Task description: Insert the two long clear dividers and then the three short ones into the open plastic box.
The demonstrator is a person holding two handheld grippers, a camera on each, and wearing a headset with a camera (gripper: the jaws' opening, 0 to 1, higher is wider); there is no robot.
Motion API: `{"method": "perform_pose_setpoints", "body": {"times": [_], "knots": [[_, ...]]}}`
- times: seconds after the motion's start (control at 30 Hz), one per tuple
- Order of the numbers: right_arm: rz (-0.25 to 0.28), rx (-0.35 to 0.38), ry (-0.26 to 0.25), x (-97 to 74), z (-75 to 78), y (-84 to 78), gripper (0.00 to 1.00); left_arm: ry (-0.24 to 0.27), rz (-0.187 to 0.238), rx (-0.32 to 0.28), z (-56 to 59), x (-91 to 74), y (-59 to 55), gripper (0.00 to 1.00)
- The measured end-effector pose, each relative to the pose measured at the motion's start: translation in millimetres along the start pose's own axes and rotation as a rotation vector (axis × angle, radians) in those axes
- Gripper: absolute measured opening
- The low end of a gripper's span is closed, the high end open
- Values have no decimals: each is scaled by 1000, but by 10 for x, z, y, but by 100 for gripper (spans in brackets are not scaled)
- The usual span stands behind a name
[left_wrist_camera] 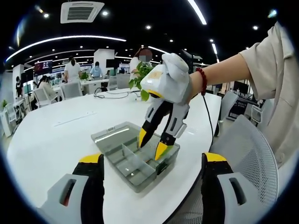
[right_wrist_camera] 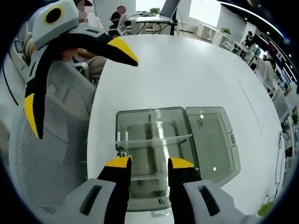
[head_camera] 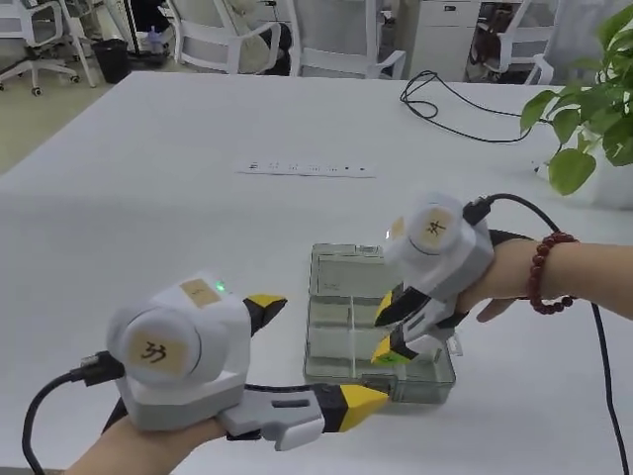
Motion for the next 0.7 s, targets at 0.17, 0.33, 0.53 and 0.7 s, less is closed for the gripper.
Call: {"method": "perform_pose_setpoints", "body": {"times": [0.17, 0.33, 0.53, 0.7], "knots": [[16, 16, -11, -103, -2, -78, 37, 13, 3, -12, -8, 6, 6, 88], [23, 18, -13, -210, -41, -168, 41, 26, 3, -36, -20, 7, 4, 89], [28, 29, -27, -346, -60, -302, 43, 39, 14, -42, -36, -8, 2, 88], [28, 48, -43, -435, -40, -444, 44, 51, 1, -47, -57, -17, -26, 88]]}}
Point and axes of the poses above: the centre of the closed fingertips' face, and the gripper's own axes: x roughly forward along the fingers, z roughly to its right, y roughly out of its top, the point moved 2 cm from there along -x, roughly backward along the fingers, and after that the axes turned 2 degrees about -z, right-handed, at the moved point
